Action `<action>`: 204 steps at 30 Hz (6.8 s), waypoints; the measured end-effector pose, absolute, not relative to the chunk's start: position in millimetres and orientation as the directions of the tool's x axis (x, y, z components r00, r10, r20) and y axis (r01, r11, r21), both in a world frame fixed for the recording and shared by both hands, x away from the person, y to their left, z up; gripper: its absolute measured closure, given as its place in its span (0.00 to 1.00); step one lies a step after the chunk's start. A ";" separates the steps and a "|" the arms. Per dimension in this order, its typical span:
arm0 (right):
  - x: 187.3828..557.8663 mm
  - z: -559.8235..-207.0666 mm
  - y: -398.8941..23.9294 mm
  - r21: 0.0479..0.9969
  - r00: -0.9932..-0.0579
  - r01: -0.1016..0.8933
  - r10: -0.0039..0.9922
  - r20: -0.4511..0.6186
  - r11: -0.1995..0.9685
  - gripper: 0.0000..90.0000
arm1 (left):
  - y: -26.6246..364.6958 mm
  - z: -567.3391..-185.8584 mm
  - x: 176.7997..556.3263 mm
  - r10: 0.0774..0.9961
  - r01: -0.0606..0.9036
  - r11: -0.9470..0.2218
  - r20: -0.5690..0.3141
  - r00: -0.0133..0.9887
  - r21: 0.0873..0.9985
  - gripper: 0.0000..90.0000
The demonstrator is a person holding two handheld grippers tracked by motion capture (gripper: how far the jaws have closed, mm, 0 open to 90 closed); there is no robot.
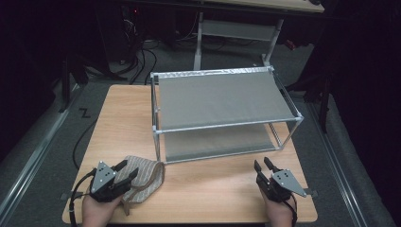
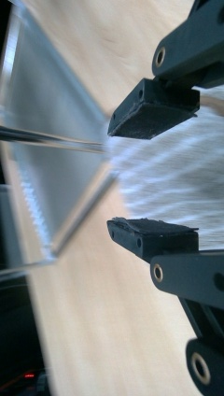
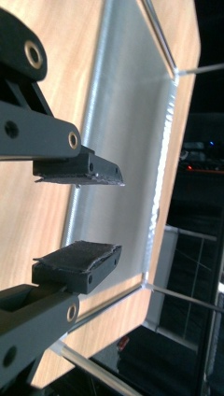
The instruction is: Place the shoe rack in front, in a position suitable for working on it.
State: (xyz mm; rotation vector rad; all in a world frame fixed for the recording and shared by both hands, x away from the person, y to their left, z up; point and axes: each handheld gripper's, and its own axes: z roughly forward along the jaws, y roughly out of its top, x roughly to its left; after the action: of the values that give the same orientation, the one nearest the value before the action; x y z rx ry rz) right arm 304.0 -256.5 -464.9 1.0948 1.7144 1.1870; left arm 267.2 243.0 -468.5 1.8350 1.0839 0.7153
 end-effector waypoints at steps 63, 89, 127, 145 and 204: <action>305.1 -463.5 -269.2 0.969 -0.328 0.229 0.944 -0.011 0.091 0.63 | 239.7 -436.4 247.1 0.797 0.171 -0.267 0.118 0.593 0.948 0.78; 303.6 -463.1 -268.9 0.969 -0.331 0.227 0.944 -0.015 0.095 0.63 | 215.3 -490.1 288.6 0.789 0.430 -0.378 0.043 0.613 0.820 0.78; 303.2 -463.0 -269.9 0.970 -0.337 0.224 0.941 -0.015 0.095 0.63 | 220.3 -483.7 288.0 0.804 0.404 -0.305 0.006 0.595 0.862 0.77; 303.9 -463.1 -270.0 0.971 -0.343 0.221 0.939 -0.010 0.091 0.63 | 244.2 -469.3 322.7 0.908 0.404 -0.223 0.038 0.417 0.887 0.77; 303.5 -463.7 -266.7 0.970 -0.353 0.226 0.936 -0.002 0.087 0.63 | 265.8 -494.3 283.5 0.936 0.472 -0.206 0.032 0.350 0.857 0.72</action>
State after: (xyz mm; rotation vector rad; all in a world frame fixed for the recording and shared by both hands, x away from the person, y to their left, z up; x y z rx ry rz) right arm 303.5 -266.7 -463.7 1.1595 1.6789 1.3098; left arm 283.5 265.8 -494.3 1.8222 1.2404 0.7407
